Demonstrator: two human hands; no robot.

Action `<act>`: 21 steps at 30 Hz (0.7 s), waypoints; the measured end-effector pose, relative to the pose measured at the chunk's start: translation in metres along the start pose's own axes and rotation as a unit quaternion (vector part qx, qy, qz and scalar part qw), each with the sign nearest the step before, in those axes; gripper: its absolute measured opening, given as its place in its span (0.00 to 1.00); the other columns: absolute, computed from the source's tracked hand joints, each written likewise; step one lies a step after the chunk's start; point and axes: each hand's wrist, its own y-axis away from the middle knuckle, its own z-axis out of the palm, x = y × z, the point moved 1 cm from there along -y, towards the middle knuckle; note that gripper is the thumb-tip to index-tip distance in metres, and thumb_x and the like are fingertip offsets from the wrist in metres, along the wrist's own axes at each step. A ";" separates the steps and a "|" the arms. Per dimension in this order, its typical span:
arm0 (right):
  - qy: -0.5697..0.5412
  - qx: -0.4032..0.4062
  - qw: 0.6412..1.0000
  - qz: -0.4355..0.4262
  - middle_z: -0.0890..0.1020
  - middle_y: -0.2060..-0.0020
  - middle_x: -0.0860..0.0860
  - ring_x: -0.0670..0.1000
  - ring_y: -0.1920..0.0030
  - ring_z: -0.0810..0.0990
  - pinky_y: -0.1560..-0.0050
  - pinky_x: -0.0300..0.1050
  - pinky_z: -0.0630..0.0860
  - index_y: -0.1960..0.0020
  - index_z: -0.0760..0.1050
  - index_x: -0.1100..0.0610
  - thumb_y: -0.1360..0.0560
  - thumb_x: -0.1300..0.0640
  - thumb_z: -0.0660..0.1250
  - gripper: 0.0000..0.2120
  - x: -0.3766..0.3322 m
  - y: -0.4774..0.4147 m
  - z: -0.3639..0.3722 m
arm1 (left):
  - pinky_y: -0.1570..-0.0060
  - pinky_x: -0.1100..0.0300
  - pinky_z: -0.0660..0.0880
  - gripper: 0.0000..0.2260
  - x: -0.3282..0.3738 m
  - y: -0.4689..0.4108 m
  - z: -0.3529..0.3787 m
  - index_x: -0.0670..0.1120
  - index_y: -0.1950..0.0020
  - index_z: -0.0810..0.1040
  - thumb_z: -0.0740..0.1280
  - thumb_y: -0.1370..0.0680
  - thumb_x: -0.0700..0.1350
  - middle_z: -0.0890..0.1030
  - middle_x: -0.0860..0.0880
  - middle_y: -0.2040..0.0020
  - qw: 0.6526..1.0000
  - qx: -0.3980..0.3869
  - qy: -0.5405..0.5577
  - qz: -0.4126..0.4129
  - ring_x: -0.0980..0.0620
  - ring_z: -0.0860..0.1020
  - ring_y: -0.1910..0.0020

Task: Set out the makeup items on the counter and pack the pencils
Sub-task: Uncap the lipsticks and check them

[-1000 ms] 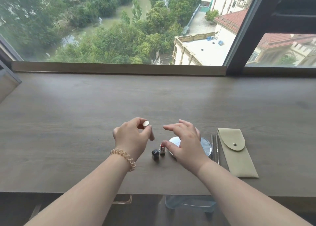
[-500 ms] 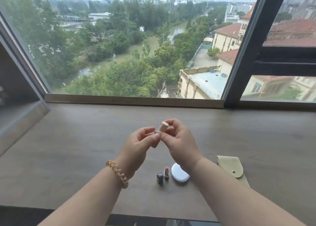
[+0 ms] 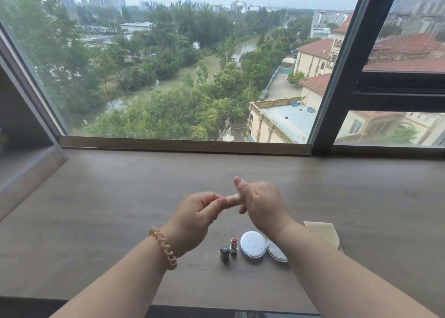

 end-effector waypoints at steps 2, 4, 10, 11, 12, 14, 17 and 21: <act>0.002 0.025 0.999 -0.044 0.78 0.77 0.50 0.47 0.68 0.75 0.58 0.46 0.71 0.64 0.84 0.45 0.23 0.41 0.51 0.26 0.006 0.004 0.005 | 0.65 0.59 0.65 0.13 -0.003 0.000 0.003 0.47 0.59 0.82 0.62 0.21 0.49 0.71 0.50 0.71 0.999 -0.020 0.037 -0.019 0.57 0.67 0.71; 0.069 0.059 0.984 -0.155 0.75 0.78 0.52 0.53 0.68 0.72 0.57 0.50 0.70 0.68 0.83 0.55 0.22 0.42 0.48 0.31 0.009 0.007 0.008 | 0.65 0.57 0.63 0.20 -0.007 0.002 0.007 0.40 0.60 0.82 0.60 0.22 0.53 0.70 0.44 0.69 0.994 -0.030 0.095 -0.046 0.54 0.66 0.71; 0.238 0.029 0.944 -0.228 0.71 0.73 0.45 0.50 0.62 0.71 0.47 0.51 0.67 0.70 0.70 0.53 0.26 0.32 0.36 0.35 0.013 -0.003 -0.006 | 0.61 0.63 0.65 0.18 -0.010 0.002 0.011 0.47 0.58 0.85 0.59 0.25 0.56 0.71 0.45 0.67 0.985 -0.035 0.157 -0.061 0.54 0.70 0.65; 0.281 -0.013 0.941 -0.188 0.74 0.71 0.45 0.50 0.58 0.73 0.42 0.51 0.63 0.68 0.72 0.53 0.29 0.29 0.32 0.39 0.015 -0.005 -0.008 | 0.60 0.61 0.64 0.18 -0.011 0.000 0.009 0.48 0.62 0.84 0.60 0.26 0.57 0.72 0.44 0.68 0.988 -0.024 0.134 -0.067 0.51 0.70 0.63; 0.302 -0.043 0.938 -0.163 0.76 0.68 0.45 0.49 0.55 0.74 0.39 0.51 0.61 0.66 0.73 0.52 0.30 0.28 0.32 0.39 0.018 -0.007 -0.009 | 0.61 0.60 0.63 0.18 -0.011 -0.003 0.006 0.47 0.64 0.83 0.60 0.25 0.56 0.71 0.44 0.68 0.991 -0.015 0.111 -0.072 0.49 0.70 0.62; 0.235 -0.066 0.959 -0.142 0.77 0.63 0.43 0.48 0.54 0.73 0.40 0.50 0.64 0.59 0.74 0.49 0.26 0.34 0.50 0.23 0.024 -0.010 -0.008 | 0.64 0.61 0.63 0.18 -0.012 -0.006 0.003 0.42 0.58 0.83 0.60 0.22 0.52 0.70 0.43 0.67 0.994 -0.004 0.079 -0.075 0.49 0.68 0.64; 0.083 -0.094 0.988 -0.092 0.78 0.56 0.42 0.47 0.51 0.76 0.45 0.48 0.70 0.53 0.72 0.44 0.27 0.41 0.65 0.08 0.025 -0.009 -0.005 | 0.72 0.67 0.62 0.17 -0.015 -0.008 -0.004 0.41 0.60 0.81 0.61 0.21 0.50 0.70 0.46 0.70 0.996 0.008 0.041 -0.081 0.55 0.66 0.71; 0.104 -0.124 0.986 -0.043 0.77 0.66 0.43 0.49 0.59 0.76 0.54 0.47 0.70 0.63 0.73 0.49 0.25 0.42 0.62 0.13 0.026 -0.012 0.002 | 0.75 0.67 0.62 0.16 -0.019 -0.008 -0.006 0.42 0.60 0.81 0.63 0.22 0.52 0.68 0.52 0.73 0.996 0.005 -0.030 -0.087 0.58 0.64 0.76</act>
